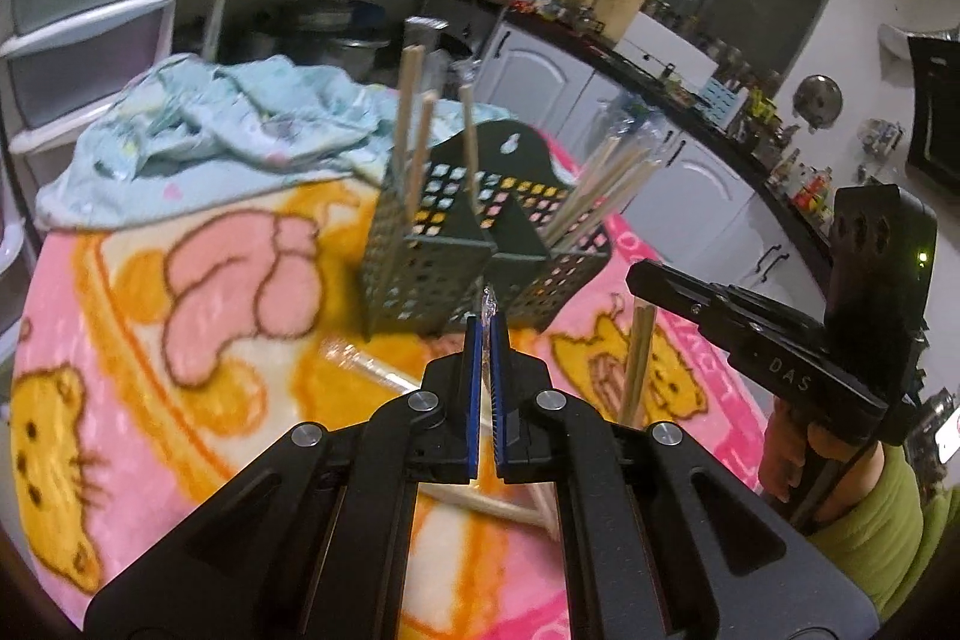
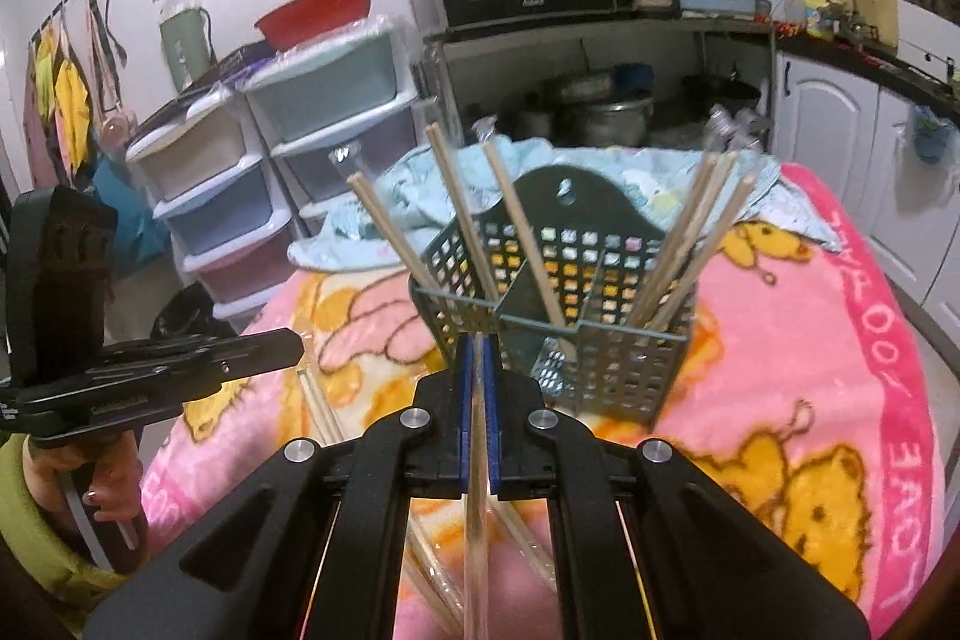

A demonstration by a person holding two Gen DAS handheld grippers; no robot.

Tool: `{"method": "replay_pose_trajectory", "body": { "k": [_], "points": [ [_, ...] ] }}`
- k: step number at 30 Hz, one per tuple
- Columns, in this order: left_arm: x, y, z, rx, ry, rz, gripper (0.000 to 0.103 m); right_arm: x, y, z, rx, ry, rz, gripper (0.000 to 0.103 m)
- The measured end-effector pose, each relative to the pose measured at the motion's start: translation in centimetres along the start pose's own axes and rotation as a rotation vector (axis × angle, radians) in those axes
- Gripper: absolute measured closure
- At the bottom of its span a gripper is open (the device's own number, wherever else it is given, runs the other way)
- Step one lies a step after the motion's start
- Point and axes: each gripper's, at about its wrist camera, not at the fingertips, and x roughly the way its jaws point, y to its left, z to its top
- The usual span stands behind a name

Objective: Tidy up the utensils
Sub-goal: 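Lift the chopsticks with both tools and carry them above the caddy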

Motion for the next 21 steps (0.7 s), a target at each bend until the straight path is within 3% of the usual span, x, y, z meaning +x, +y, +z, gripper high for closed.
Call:
{"method": "replay_pose_trajectory", "body": {
  "k": [21],
  "points": [
    [0.4, -5.1, 3.1, 0.112, -0.055, -0.060, 0.102, -5.5, -1.5, 1.0, 0.029, -0.145, -0.057, 0.099]
  ]
}}
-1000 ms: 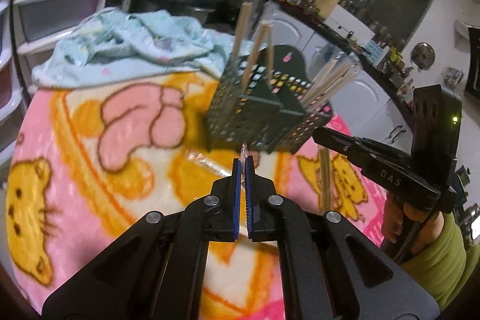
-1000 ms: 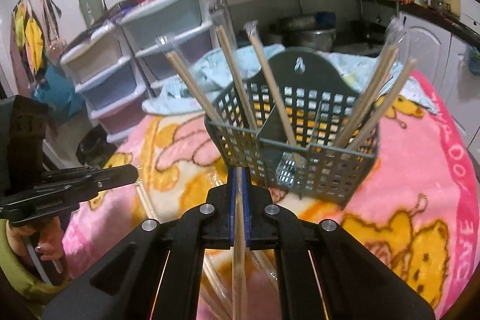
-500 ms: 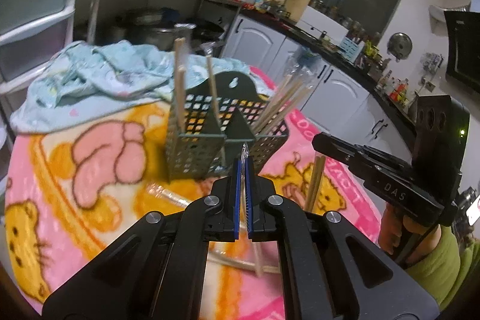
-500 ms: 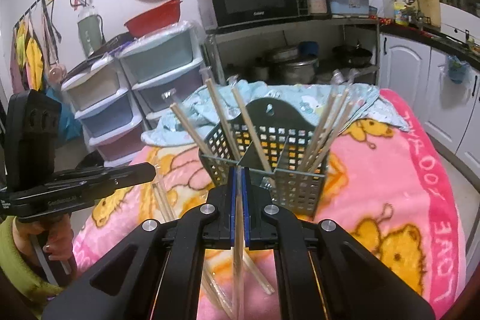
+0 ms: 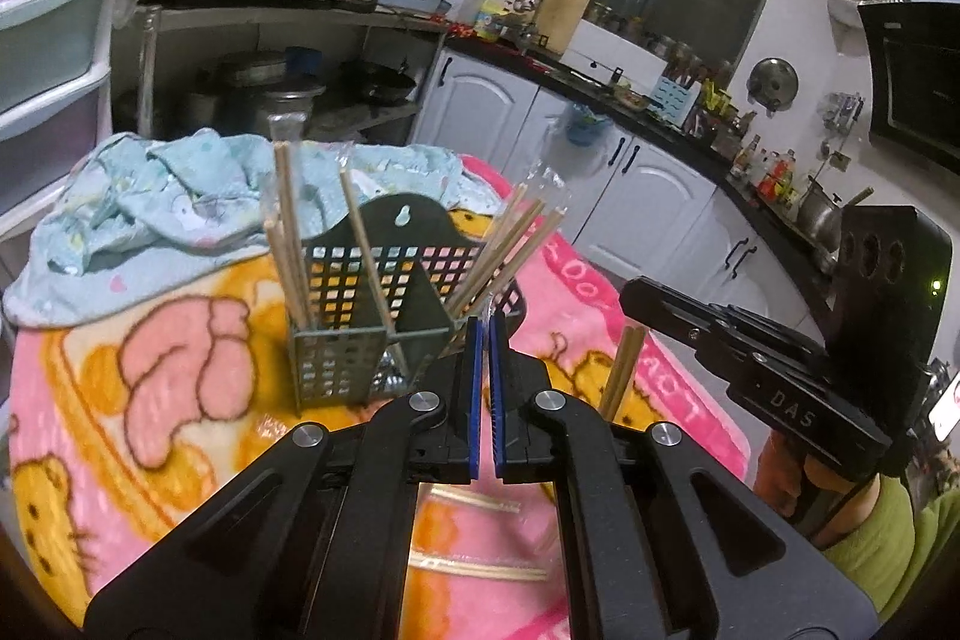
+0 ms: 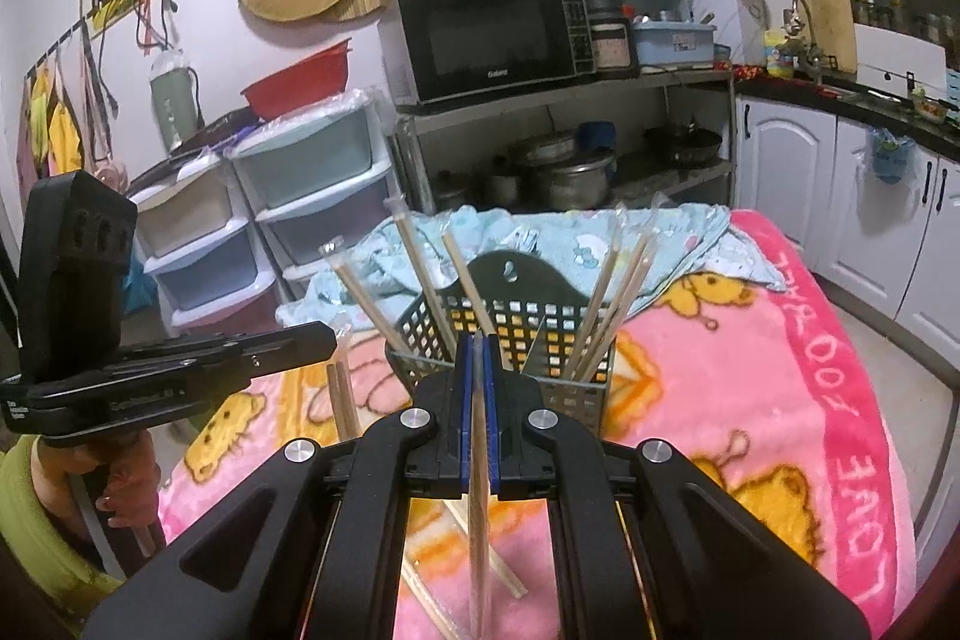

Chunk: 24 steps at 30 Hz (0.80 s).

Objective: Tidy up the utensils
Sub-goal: 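Lift the chopsticks with both tools and carry them above the caddy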

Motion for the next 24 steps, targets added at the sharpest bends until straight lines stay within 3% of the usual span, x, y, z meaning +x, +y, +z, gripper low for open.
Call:
{"method": "replay_pose_trajectory", "body": {
  "k": [24],
  "points": [
    [-0.6, -3.1, 4.5, 0.088, -0.092, -0.041, 0.102, -3.4, -0.1, 4.0, 0.008, -0.177, -0.034, 0.099]
  ]
}}
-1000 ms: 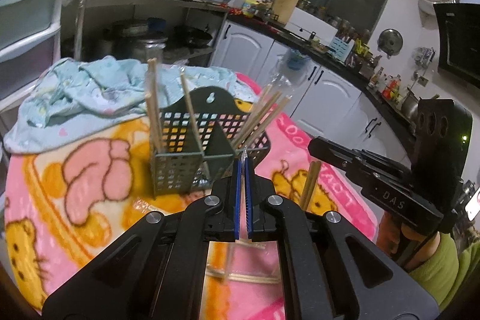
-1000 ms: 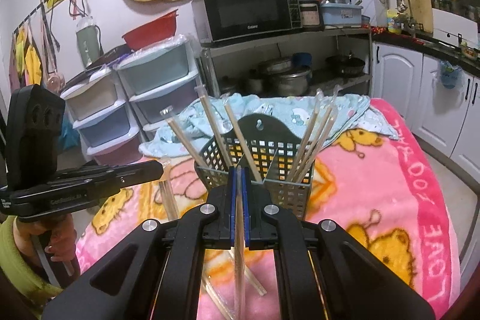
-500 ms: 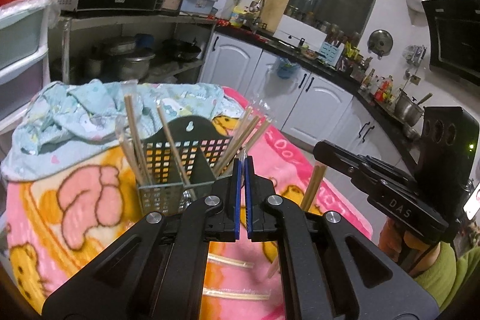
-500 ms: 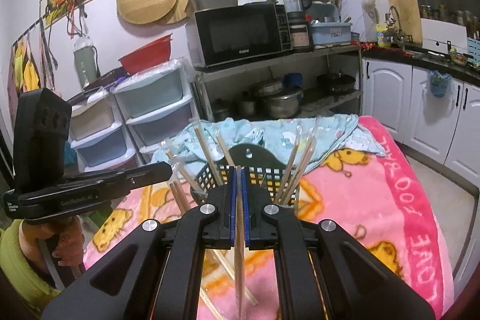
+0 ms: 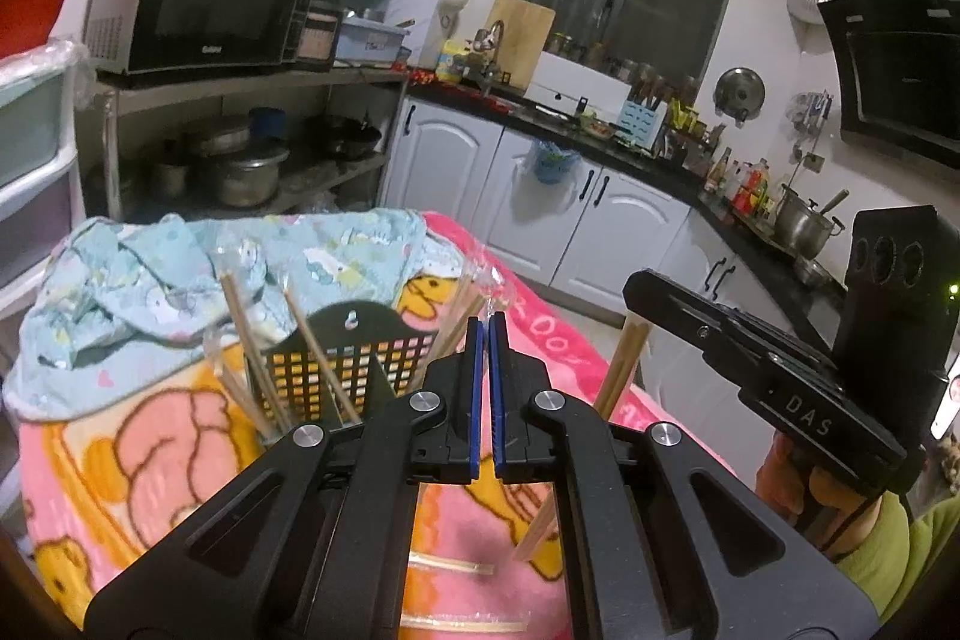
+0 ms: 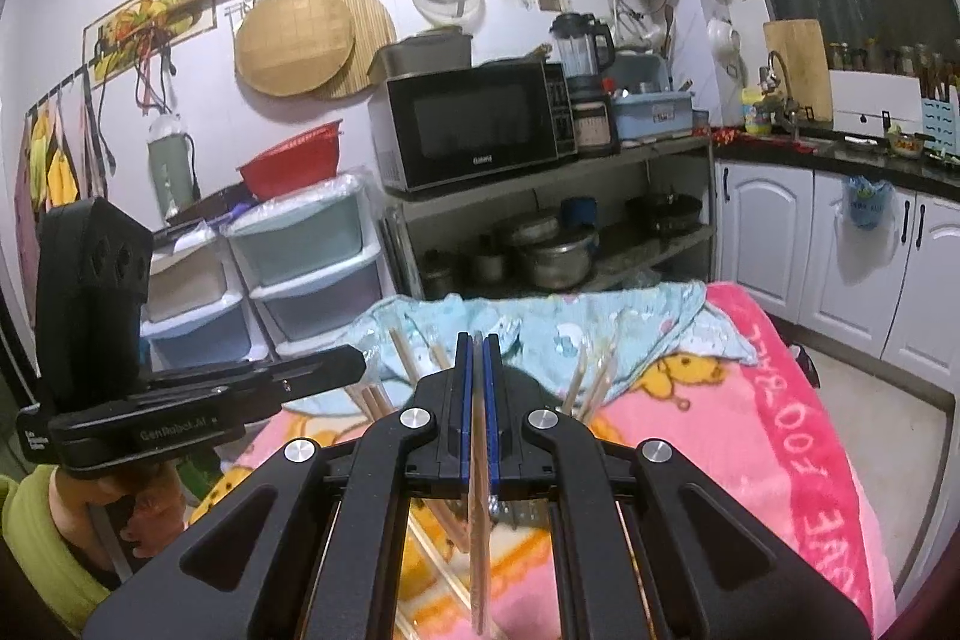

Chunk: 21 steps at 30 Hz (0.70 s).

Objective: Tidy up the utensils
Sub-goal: 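Lift the chopsticks with both tools and carry them above the caddy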

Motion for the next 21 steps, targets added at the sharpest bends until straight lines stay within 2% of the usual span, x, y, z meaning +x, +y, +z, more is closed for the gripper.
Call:
{"method": "replay_pose_trajectory", "body": {
  "k": [21],
  "points": [
    [-3.0, 1.5, 5.5, -0.005, -0.159, 0.052, 0.102, -0.6, 1.1, 5.8, -0.036, -0.170, 0.010, 0.099]
  ]
}}
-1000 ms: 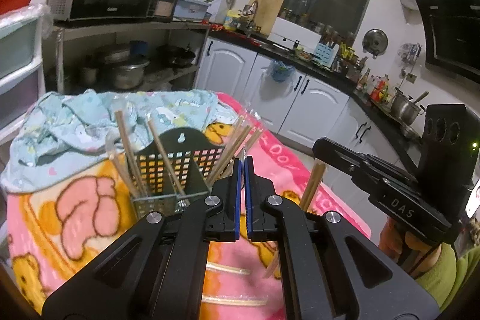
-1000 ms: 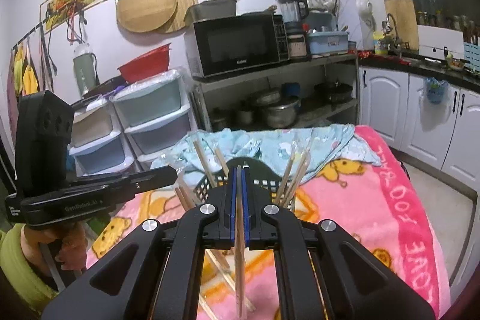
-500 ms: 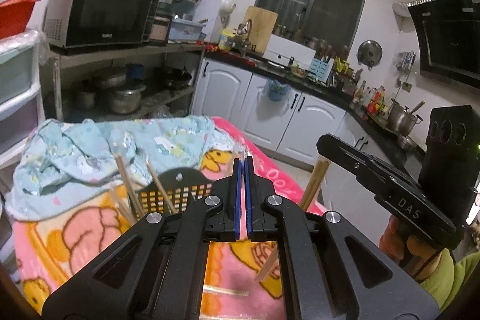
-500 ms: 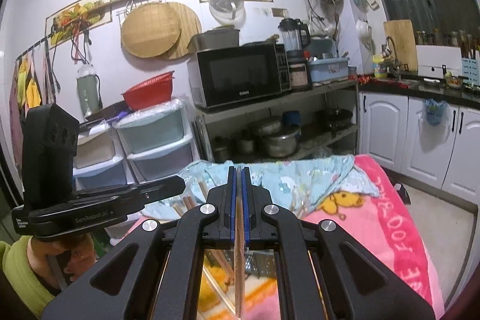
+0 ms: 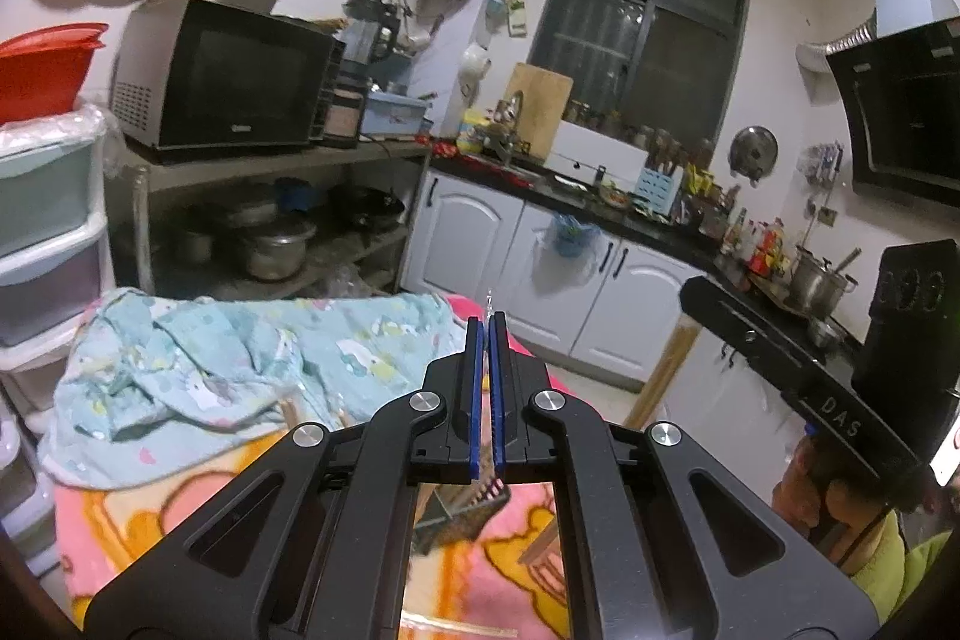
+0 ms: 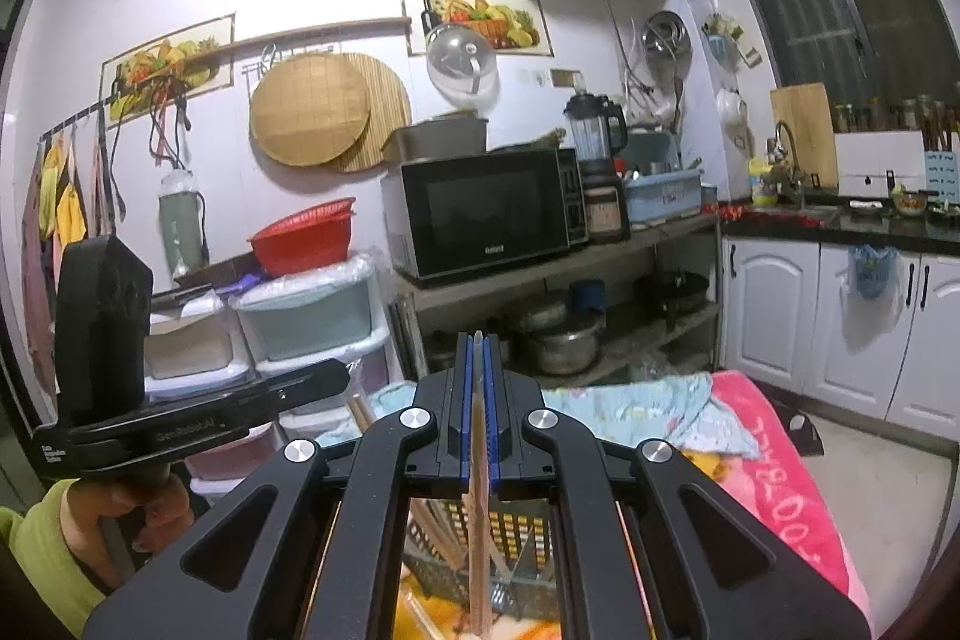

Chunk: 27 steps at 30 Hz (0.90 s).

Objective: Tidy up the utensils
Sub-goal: 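Lift the chopsticks with both tools and carry them above the caddy, then lower both tools over the caddy, inserting the held chopsticks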

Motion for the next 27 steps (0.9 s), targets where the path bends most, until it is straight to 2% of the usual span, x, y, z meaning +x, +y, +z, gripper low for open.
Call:
{"method": "replay_pose_trajectory", "body": {
  "k": [8, 14, 27],
  "points": [
    [-0.1, 1.4, 1.6, -0.010, -0.040, 0.040, 0.102, 1.4, 0.5, 1.8, -0.019, -0.031, 0.010, 0.099],
    [0.4, 2.3, 2.0, -0.015, -0.052, 0.077, 0.102, 2.3, 1.1, 2.1, -0.064, -0.069, -0.023, 0.099],
    [2.9, 4.6, -0.1, -0.045, -0.024, 0.105, 0.102, 6.3, 0.8, 0.5, -0.058, -0.069, -0.022, 0.099]
  ]
}}
